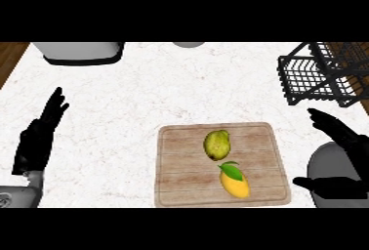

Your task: Pick the lemon from the cutting board and place it in the tiered basket

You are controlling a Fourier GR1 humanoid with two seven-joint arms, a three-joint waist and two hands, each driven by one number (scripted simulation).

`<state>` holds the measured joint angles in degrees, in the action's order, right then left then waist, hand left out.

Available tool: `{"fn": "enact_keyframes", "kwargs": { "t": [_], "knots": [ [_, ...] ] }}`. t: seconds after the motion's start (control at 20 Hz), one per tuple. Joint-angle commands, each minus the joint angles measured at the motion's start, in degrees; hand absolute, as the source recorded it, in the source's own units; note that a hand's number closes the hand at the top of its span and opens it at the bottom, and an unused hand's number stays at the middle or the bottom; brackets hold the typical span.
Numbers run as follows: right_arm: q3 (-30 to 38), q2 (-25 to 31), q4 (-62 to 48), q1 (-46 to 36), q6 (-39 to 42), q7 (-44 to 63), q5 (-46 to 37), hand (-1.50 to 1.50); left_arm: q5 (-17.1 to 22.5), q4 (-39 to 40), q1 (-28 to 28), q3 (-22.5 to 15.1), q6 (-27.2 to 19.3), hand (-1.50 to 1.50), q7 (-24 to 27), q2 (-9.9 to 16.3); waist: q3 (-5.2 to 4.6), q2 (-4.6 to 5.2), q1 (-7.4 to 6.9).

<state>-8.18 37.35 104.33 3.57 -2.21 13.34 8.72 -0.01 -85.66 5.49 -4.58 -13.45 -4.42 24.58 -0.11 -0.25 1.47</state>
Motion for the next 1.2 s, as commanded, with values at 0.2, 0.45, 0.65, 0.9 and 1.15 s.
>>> {"fn": "enact_keyframes", "kwargs": {
  "t": [0.2,0.45,0.65,0.9,1.15],
  "knots": [
    [-6.30,12.49,12.78,-6.87,11.65,21.88,-1.72,-1.50,-0.90,2.57,3.35,-0.85,1.41,0.00,0.55,-0.94,-0.10,0.26,-1.46],
    [-8.91,7.15,14.40,-17.13,12.24,38.12,-0.94,-1.50,-1.27,1.81,4.28,0.20,2.18,0.00,-1.13,-1.70,0.05,0.23,-1.98],
    [-15.03,1.17,11.53,-21.26,12.29,46.39,-4.23,-1.50,-0.78,4.72,5.46,2.44,4.32,0.00,0.69,-0.65,0.05,0.31,-2.05],
    [-19.17,-4.76,3.90,-25.78,15.00,50.04,-5.63,-1.50,-2.84,4.07,4.96,1.37,2.59,0.00,-0.02,-3.20,0.07,0.34,-2.18],
    [-21.58,-5.47,4.01,-21.98,15.04,49.90,-10.32,-1.50,-4.38,2.16,2.13,0.91,2.12,0.00,0.86,-4.75,0.09,0.23,-1.75]
  ]
}}
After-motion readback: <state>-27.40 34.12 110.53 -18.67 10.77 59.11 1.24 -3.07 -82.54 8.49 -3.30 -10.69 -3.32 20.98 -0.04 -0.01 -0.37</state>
